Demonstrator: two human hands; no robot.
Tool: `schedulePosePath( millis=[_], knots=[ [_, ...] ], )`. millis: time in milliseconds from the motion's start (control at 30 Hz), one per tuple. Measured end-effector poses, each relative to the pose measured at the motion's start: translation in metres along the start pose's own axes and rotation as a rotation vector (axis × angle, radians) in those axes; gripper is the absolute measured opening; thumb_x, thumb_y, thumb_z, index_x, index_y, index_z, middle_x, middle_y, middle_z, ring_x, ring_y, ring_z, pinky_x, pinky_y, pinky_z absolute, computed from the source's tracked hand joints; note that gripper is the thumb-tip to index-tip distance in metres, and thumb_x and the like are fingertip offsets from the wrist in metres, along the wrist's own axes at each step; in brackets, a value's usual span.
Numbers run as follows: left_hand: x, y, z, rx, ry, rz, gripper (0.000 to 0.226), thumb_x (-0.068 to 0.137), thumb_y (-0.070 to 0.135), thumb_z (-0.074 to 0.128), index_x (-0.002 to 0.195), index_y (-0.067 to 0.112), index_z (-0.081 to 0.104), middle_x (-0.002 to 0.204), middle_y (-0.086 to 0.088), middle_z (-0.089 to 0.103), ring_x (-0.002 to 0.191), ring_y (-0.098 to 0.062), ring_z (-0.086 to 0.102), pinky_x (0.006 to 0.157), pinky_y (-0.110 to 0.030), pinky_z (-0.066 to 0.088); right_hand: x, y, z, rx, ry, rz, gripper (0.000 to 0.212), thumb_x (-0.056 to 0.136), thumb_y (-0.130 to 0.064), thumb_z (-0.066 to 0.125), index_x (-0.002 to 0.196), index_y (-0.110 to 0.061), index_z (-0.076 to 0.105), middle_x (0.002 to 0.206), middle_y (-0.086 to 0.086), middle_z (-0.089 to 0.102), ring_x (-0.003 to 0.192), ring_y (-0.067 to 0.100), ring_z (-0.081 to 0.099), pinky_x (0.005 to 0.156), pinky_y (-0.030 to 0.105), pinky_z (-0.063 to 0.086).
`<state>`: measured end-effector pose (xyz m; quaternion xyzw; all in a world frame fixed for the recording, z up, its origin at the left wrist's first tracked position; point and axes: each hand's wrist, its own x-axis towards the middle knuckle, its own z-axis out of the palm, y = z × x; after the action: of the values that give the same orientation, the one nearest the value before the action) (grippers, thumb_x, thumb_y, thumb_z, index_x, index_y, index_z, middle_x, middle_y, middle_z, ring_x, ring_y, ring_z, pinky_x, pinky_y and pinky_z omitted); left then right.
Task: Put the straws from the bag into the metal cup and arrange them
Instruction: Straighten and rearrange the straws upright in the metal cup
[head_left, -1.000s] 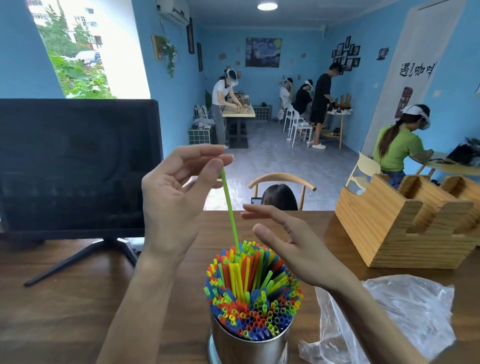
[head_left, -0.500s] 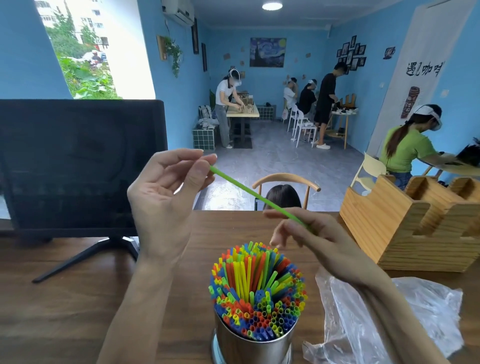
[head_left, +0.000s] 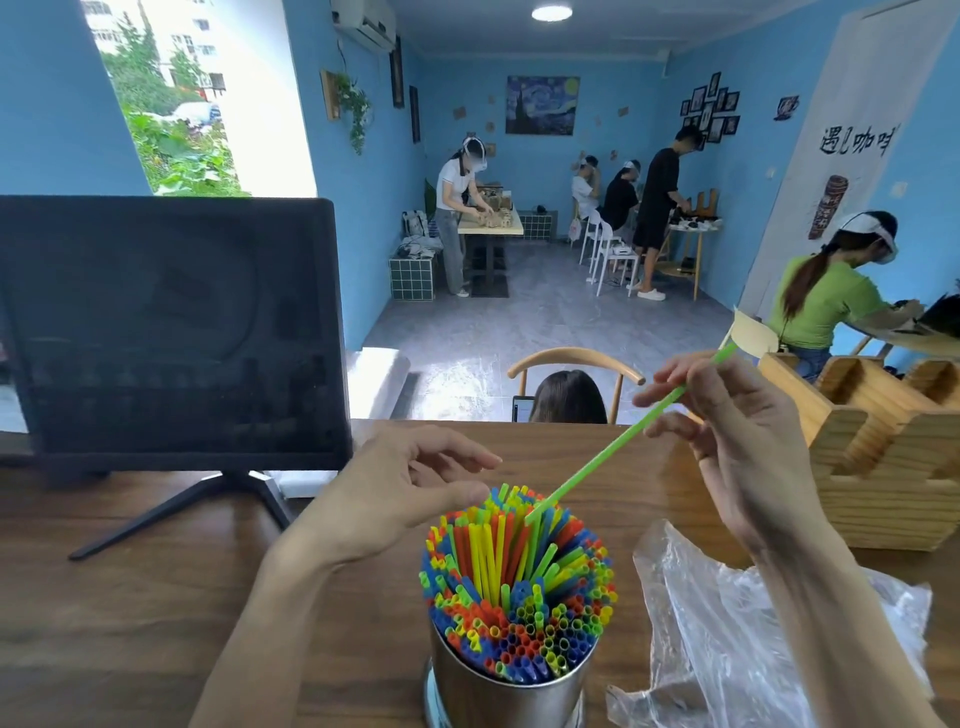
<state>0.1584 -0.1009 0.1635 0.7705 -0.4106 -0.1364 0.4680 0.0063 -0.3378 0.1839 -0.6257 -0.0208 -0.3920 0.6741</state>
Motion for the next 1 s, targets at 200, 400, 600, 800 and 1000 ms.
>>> schedulePosePath(
  millis=[200,400,600,800,1000],
  knots=[
    [0.007,-0.001,-0.003,0.136,-0.183,-0.102,0.016,0.091,0.029,0.073,0.106,0.03,0.08,0.093,0.019,0.077,0.088,0.005,0.067,0.072,-0.007,0.046,-0.001,-0.001,0.008,-0.124,-0.106,-0.007,0.027,0.084,-0.057,0.07,0.084,-0.029,0.071,0.077,0.005,0.071,0.068,0.027,0.073,0.06,0.027,0.058],
    [0.01,-0.001,-0.002,0.142,-0.168,-0.094,0.01,0.09,0.027,0.075,0.098,0.029,0.081,0.09,0.016,0.078,0.087,0.003,0.069,0.074,-0.009,0.049,-0.005,0.012,0.012,-0.33,-0.306,0.038,0.019,0.096,-0.027,0.062,0.085,-0.012,0.067,0.08,0.008,0.073,0.071,0.028,0.07,0.063,0.03,0.053],
    [0.009,0.002,-0.004,0.176,-0.14,-0.032,0.004,0.089,0.03,0.076,0.091,0.03,0.08,0.086,0.017,0.076,0.083,0.001,0.068,0.073,-0.013,0.049,-0.021,0.03,0.023,-0.658,-0.594,0.07,0.02,0.095,-0.043,0.068,0.087,-0.025,0.073,0.089,-0.005,0.069,0.084,0.016,0.063,0.073,0.038,0.051],
    [0.007,0.01,-0.007,0.103,0.105,0.135,0.005,0.085,0.032,0.077,0.089,0.035,0.079,0.088,0.017,0.076,0.084,-0.008,0.066,0.074,-0.02,0.052,-0.022,0.033,0.027,-0.729,-0.633,0.114,0.017,0.091,-0.042,0.074,0.106,-0.037,0.075,0.102,-0.015,0.063,0.104,0.009,0.058,0.081,0.024,0.049],
    [0.008,0.026,-0.003,-0.067,0.328,0.268,0.017,0.084,0.019,0.079,0.097,0.031,0.079,0.086,0.012,0.078,0.078,-0.011,0.073,0.073,-0.026,0.06,-0.021,0.034,0.031,-0.81,-0.606,0.067,0.01,0.086,-0.045,0.078,0.091,-0.037,0.076,0.092,-0.021,0.067,0.095,0.007,0.06,0.072,0.016,0.041]
  ],
)
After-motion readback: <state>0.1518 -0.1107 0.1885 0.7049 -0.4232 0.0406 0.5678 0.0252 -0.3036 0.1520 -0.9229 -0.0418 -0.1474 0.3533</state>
